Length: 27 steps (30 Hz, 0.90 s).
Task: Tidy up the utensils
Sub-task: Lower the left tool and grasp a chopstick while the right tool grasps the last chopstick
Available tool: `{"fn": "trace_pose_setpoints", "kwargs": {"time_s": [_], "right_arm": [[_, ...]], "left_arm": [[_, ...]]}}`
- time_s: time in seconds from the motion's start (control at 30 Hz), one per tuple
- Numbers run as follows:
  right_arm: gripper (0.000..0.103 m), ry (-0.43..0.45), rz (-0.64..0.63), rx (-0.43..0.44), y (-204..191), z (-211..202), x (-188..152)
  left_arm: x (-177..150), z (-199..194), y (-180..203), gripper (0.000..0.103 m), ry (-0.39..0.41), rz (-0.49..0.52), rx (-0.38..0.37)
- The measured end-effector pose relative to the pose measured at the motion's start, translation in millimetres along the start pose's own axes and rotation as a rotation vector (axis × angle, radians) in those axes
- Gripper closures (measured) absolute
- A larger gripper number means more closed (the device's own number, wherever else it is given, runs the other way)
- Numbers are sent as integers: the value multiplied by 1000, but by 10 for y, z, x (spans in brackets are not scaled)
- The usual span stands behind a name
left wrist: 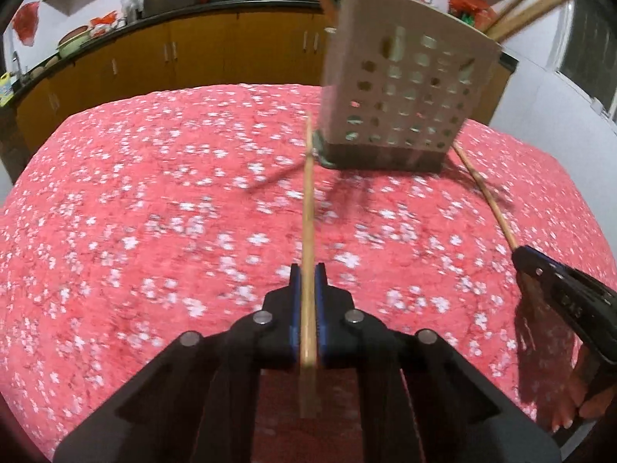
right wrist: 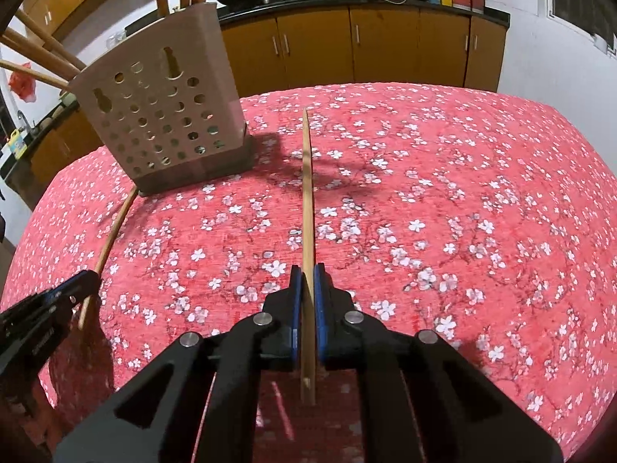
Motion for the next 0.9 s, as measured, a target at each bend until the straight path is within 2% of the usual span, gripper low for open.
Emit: {"fn": "trace_pose_setpoints", "kwargs": {"time_s": [0.23,0.37,0.9], "right_arm": [[96,12,-34,0,-76,29,69],[96,10,-48,-14,-102,89,109],[95,4,-46,-7,-109,125,118]], "left_arm": [[289,1,-516,95,41,-58,84],[356,38,-683,95,34,-65,88],[324,64,-697,92,32,-81,68]]}}
Point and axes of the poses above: each gripper's, at about its wrist camera, not at the fingertips, and z roughly the way its jaws point, y to its right, x to its top, the point moved 10 cm from there along z, roughly the way its jaws point, and after that the axes turned 13 degrees about -z, right-handed, at the moved point
